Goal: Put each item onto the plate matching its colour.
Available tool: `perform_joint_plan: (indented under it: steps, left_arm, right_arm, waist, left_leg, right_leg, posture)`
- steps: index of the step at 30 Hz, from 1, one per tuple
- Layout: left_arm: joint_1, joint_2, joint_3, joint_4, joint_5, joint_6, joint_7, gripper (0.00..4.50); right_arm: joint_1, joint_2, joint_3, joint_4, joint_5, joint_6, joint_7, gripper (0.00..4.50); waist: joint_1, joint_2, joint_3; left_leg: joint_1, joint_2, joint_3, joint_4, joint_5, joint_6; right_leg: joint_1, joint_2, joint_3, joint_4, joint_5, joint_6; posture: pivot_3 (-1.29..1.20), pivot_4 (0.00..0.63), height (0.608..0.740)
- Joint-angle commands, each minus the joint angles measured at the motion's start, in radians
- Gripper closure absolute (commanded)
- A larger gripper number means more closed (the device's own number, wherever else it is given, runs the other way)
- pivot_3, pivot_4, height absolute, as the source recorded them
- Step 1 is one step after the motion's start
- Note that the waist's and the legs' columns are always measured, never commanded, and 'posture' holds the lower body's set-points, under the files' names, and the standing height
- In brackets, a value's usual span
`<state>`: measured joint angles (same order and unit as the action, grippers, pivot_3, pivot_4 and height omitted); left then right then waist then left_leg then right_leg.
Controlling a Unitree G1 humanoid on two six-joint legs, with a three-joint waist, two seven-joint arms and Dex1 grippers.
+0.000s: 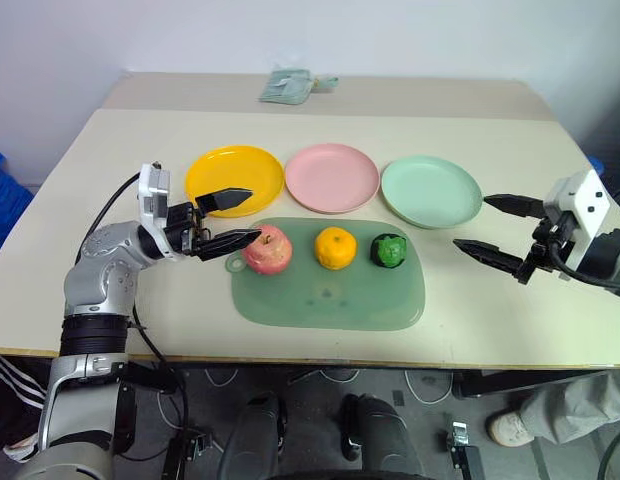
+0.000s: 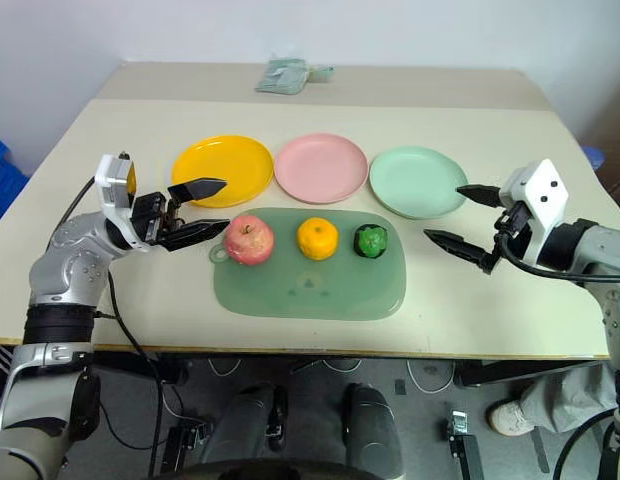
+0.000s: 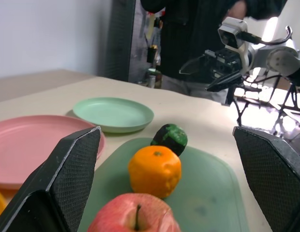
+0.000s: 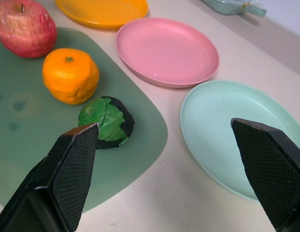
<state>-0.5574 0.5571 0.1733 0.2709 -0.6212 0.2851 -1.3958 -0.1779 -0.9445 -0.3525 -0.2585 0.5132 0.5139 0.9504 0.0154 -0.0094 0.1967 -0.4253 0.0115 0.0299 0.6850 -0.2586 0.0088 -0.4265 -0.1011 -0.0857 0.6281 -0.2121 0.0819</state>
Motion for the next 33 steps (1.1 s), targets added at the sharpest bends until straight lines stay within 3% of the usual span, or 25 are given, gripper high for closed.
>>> perform_joint_plan:
  steps: [1,11,18,24,33]
  left_arm:
    - [-0.004,0.015,0.019,-0.036,-0.02,0.003,-0.004,0.0]
    - [-0.013,0.054,0.044,-0.021,-0.024,0.001,-0.017,0.0]
    - [0.01,0.07,0.067,-0.03,-0.005,-0.004,0.03,0.0]
    - [-0.027,0.102,0.045,-0.023,-0.003,0.04,0.017,0.0]
    - [-0.08,0.124,-0.05,0.075,0.071,0.048,-0.038,0.0]
  right_arm:
    - [-0.018,0.0,0.001,-0.007,-0.013,-0.031,-0.006,0.04]
    - [-0.071,0.031,0.056,0.034,-0.037,-0.091,-0.008,0.04]
    - [-0.137,0.112,0.141,0.055,-0.052,-0.144,-0.016,0.04]
    - [-0.165,0.187,0.121,-0.107,0.117,-0.013,-0.066,0.04]
    - [-0.147,0.189,0.248,-0.329,0.211,0.131,-0.095,0.04]
  waist:
    - [-0.001,0.0,0.0]
    - [-0.002,0.0,0.0]
    - [-0.003,0.0,0.0]
    - [-0.001,0.0,0.0]
    - [-0.003,0.0,0.0]
  left_leg:
    - [0.0,0.0,0.0,0.0,0.0,0.0]
    - [0.0,0.001,0.001,0.0,0.0,0.0]
    - [0.0,0.002,0.001,0.0,0.0,0.0]
    - [0.0,0.002,0.001,0.0,0.0,0.0]
    - [0.0,0.003,0.002,-0.001,0.0,0.0]
  right_leg:
    - [0.0,0.0,0.0,0.0,0.0,0.0]
    - [-0.001,0.001,0.001,0.0,0.0,0.0]
    - [-0.001,0.002,0.002,0.0,0.0,0.0]
    - [-0.001,0.002,0.002,0.0,0.0,0.0]
    - [-0.002,0.003,0.002,0.0,-0.001,-0.002]
  posture:
    - [0.0,0.15,0.74]
    - [0.0,0.15,0.74]
    - [0.0,0.15,0.74]
    - [0.0,0.15,0.74]
    - [0.0,0.15,0.74]
